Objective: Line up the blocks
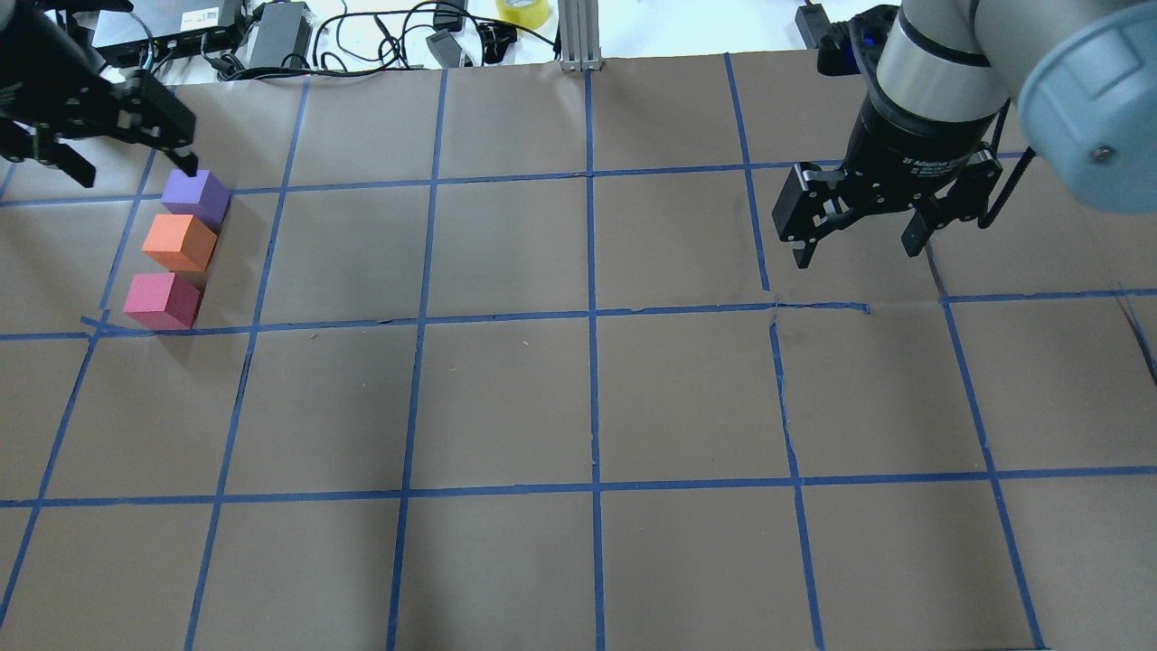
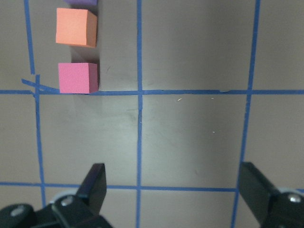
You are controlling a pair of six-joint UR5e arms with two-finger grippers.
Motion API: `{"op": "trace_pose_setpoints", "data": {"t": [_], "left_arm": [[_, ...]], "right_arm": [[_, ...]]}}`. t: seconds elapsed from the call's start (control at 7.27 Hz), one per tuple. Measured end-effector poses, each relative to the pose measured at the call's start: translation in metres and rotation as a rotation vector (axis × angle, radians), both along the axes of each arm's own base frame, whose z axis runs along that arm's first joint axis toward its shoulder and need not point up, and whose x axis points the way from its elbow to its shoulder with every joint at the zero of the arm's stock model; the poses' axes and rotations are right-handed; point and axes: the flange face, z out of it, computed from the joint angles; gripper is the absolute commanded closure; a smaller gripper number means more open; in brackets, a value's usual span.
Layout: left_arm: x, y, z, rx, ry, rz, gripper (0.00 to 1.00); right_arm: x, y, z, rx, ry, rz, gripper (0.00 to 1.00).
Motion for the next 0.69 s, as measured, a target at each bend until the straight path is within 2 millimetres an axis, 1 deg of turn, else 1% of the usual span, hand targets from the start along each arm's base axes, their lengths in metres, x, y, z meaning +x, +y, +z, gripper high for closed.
{"op": "trace_pose_setpoints", "data": {"t": [0.14, 0.28, 0.41, 0.55, 0.69], "left_arm": [[-0.050, 0.009, 0.003, -0.009, -0.011, 0.040, 0.00], [-0.097, 0.028, 0.016, -0.038, -0.015, 0.063, 0.00], [-0.124, 0.040, 0.024, -0.057, -0.012, 0.062, 0.00], [-0.136, 0.042, 0.018, -0.044, -0.003, 0.056, 0.00], [-0.142, 0.045, 0.013, -0.020, 0.019, 0.029, 0.00]], "right_arm": [[0.000, 0.000, 0.000, 0.000, 0.000, -0.002, 0.00], [0.000, 0.000, 0.000, 0.001, 0.000, -0.004, 0.00], [0.000, 0.000, -0.001, 0.002, 0.001, -0.004, 0.00], [0.000, 0.000, -0.001, 0.003, 0.001, -0.004, 0.00], [0.000, 0.000, -0.001, 0.004, 0.001, -0.004, 0.00]]}}
